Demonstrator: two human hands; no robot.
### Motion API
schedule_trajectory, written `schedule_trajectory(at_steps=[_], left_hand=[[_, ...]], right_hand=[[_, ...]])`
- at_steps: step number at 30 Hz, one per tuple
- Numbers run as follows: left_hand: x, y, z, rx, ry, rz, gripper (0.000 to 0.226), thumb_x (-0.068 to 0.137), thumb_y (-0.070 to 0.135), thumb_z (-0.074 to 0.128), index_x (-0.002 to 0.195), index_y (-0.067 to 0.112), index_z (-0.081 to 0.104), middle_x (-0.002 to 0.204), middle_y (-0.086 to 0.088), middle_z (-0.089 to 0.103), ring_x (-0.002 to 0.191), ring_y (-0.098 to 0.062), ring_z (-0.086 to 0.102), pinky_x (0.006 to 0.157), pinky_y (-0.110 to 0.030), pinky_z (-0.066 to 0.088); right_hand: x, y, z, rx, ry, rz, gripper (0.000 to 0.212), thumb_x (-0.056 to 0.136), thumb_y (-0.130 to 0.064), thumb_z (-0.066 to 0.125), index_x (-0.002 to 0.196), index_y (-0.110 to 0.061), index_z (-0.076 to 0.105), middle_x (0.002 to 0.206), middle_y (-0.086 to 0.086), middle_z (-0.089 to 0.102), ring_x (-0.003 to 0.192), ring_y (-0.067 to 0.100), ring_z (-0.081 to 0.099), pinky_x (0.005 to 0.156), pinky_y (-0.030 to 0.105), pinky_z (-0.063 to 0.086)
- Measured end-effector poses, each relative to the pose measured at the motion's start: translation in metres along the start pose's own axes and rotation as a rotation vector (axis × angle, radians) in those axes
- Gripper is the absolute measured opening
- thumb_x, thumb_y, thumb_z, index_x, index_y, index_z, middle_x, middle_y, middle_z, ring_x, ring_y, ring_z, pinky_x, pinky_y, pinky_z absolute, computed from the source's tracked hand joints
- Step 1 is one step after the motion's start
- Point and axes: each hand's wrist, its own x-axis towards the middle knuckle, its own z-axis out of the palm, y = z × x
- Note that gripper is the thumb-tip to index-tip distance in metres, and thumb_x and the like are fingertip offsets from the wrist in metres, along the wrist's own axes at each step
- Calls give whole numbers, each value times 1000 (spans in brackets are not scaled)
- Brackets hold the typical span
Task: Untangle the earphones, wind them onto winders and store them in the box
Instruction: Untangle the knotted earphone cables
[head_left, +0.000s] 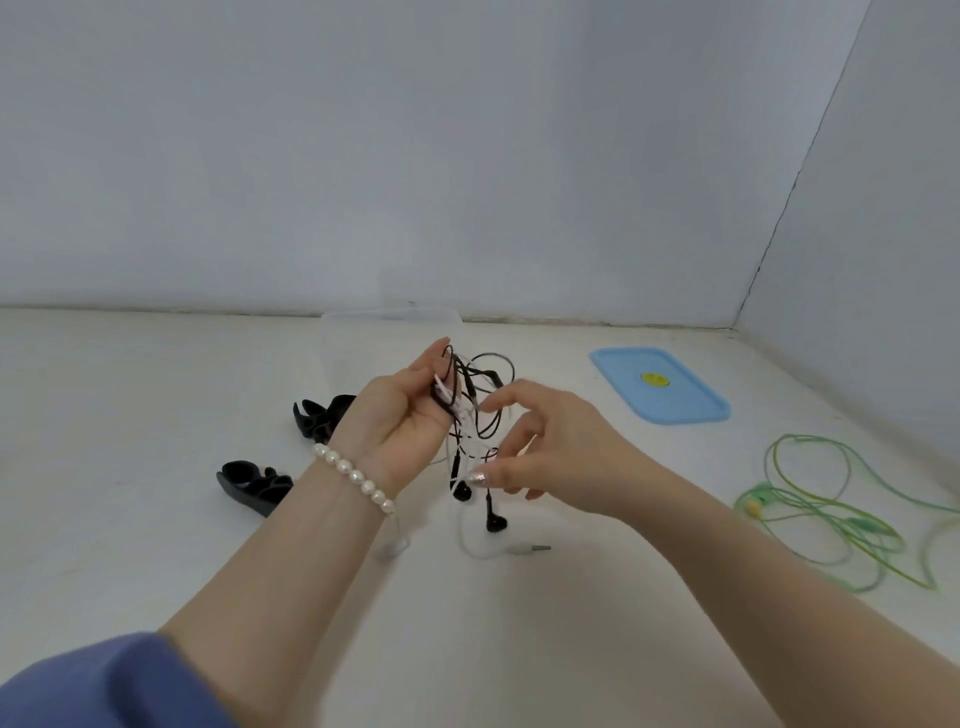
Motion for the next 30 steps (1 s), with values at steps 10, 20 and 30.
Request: schedule_trajectory(at_steps=[10,20,30], left_hand=[[0,28,-14,1236,121,326,21,83,2,62,103,10,64,81,-9,68,55,-12,65,63,-27,54],[6,23,-22,1897,245,556,39,71,17,61,108,27,56,98,2,51,102,-23,49,85,-30,39],[1,-33,-15,1674,-504,249,10,75,23,65,84,27,64,87,4,68,81,-3,63,86,-26,49]], right_hand=[[8,13,-53,427,304,-64,18,84,3,59,78,-10,69,55,-2,66,47,7,59,47,17,49],[11,18,-66,901,413,-64,14,91,-7,51,88,-6,65,46,-2,50,46,13,53,57,26,39],[6,8,-64,1192,42,-127,20,83,-22,48,75,-16,66,50,-4,43,48,13,47,53,23,46]])
